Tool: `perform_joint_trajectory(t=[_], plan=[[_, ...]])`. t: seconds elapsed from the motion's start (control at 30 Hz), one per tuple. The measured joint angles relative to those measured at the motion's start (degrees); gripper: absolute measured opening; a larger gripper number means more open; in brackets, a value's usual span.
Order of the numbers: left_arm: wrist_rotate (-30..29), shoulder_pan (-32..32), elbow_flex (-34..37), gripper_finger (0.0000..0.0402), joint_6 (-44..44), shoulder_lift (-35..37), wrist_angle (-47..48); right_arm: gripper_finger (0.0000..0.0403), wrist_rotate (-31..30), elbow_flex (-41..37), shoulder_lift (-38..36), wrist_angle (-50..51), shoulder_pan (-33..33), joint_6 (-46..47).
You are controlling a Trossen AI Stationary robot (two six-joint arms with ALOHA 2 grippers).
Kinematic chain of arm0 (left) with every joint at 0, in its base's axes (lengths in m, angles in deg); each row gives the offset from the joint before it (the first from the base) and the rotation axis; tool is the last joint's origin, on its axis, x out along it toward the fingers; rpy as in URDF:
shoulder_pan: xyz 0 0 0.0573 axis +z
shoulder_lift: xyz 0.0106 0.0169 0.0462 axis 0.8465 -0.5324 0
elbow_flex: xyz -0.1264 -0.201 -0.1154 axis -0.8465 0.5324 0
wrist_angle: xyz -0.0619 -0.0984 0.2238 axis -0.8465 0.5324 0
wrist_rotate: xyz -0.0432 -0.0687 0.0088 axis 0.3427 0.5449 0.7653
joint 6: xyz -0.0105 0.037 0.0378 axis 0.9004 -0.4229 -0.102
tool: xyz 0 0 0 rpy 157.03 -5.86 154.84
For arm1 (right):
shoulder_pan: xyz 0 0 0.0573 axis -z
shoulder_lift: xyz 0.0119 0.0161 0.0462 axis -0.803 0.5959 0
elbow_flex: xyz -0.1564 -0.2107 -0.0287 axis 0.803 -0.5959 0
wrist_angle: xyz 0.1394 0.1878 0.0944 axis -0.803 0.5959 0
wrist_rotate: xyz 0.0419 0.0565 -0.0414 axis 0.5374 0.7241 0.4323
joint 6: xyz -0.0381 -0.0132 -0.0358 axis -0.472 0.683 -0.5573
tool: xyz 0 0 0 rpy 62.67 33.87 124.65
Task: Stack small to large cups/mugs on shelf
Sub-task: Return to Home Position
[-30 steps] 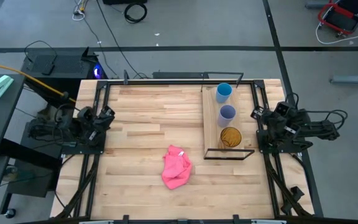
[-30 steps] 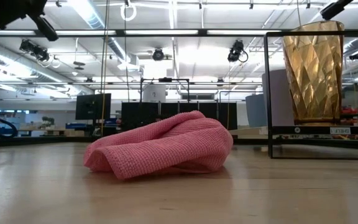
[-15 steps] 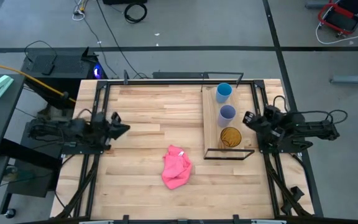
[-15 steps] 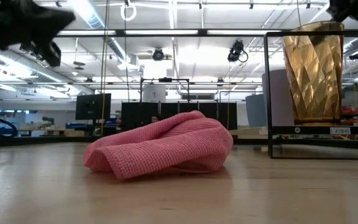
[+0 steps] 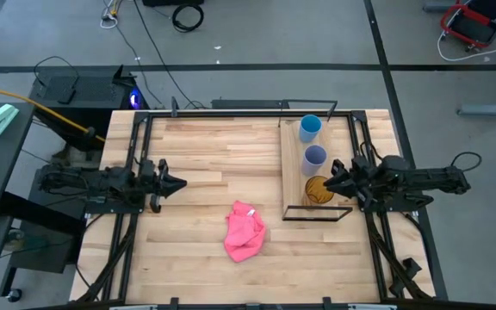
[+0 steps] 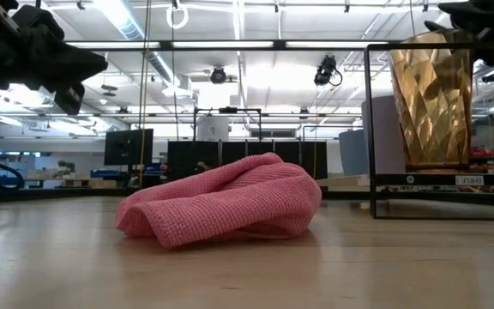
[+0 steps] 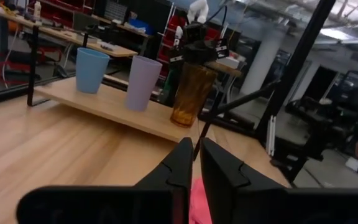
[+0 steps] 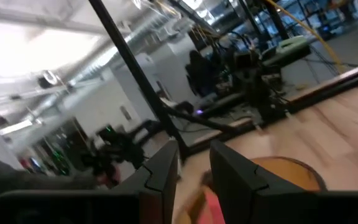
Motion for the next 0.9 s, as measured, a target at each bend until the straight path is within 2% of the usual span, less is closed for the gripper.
perform_joint_trajectory(t=[0.37,0.57,0.9], plan=[[-0.04,-0.02,0.0,0.003,-0.84,-0.02,0.43,0.0103,-0.27,0.02,0.0,-0.81,0.01,-8.04],[-0.07,-0.02,0.02,0.0035,-0.94,-0.02,0.55,0.0103,-0.98,0.02,0.0,-0.81,0.04,-19.83],[-0.12,-0.01,0.04,0.0035,-1.76,-0.02,0.6,0.0103,-16.2,0.02,0.0,0.6,0.04,-29.69]])
